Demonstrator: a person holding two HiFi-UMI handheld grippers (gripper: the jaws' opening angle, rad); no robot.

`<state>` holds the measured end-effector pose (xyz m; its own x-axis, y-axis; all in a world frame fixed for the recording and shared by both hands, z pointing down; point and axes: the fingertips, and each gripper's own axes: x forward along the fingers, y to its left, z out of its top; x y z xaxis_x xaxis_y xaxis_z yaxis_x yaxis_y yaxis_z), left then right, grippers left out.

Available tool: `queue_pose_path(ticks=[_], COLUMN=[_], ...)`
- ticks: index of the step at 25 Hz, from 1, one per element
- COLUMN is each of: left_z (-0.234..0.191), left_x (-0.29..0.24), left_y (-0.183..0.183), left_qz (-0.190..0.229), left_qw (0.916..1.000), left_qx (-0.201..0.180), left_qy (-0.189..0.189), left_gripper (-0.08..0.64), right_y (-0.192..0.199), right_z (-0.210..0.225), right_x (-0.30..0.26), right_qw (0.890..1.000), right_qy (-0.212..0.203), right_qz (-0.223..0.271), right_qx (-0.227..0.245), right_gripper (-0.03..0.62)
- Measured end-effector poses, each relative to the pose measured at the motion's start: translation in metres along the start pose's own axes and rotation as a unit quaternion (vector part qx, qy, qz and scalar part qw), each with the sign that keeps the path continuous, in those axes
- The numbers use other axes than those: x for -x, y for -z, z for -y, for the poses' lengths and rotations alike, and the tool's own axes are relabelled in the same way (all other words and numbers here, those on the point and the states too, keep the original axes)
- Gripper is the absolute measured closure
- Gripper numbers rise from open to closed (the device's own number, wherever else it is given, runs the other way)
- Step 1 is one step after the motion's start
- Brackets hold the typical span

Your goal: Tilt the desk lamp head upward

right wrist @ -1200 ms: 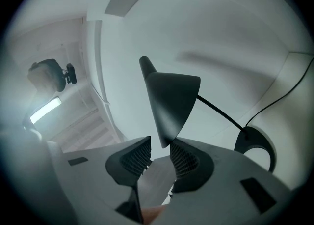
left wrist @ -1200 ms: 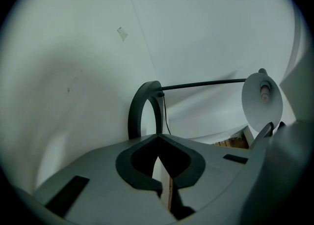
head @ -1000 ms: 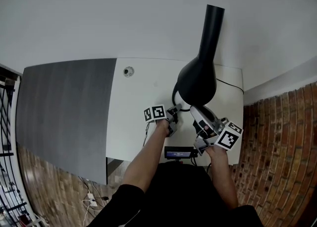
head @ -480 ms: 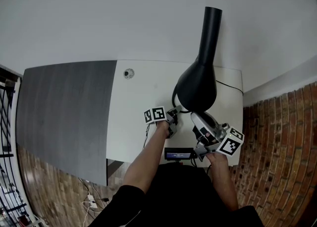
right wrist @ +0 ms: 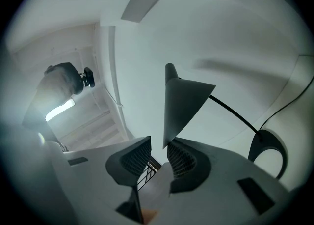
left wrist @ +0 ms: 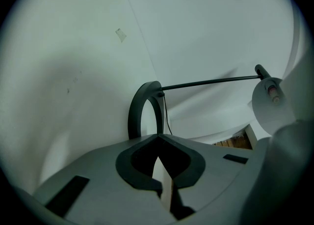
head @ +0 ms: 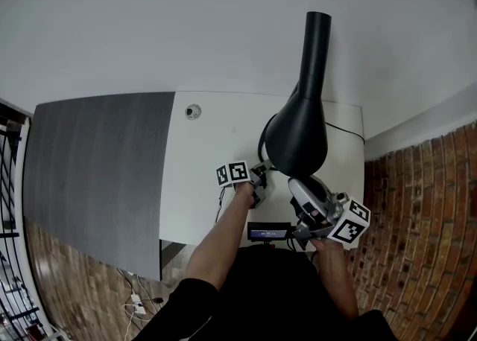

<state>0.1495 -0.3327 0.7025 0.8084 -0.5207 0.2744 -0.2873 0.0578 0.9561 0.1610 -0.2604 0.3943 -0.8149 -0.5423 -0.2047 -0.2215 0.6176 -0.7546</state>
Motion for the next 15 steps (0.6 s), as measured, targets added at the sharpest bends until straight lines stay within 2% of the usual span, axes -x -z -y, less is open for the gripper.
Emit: queue_pose_path(ticks=[15], left_z=[0.000], left_x=[0.000], left_y=[-0.001], left_qz=[0.000], left_qw=[1.0000], left_qx=[-0.001], left_qy=[0.000], left_gripper=[0.551], right_y=[-0.017], right_z=[-0.045], right_x=[-0.004], right_qw=[0.998], right_qy=[-0.039], right_qz=[0.014], right_qx=[0.056], right_gripper=[0.486])
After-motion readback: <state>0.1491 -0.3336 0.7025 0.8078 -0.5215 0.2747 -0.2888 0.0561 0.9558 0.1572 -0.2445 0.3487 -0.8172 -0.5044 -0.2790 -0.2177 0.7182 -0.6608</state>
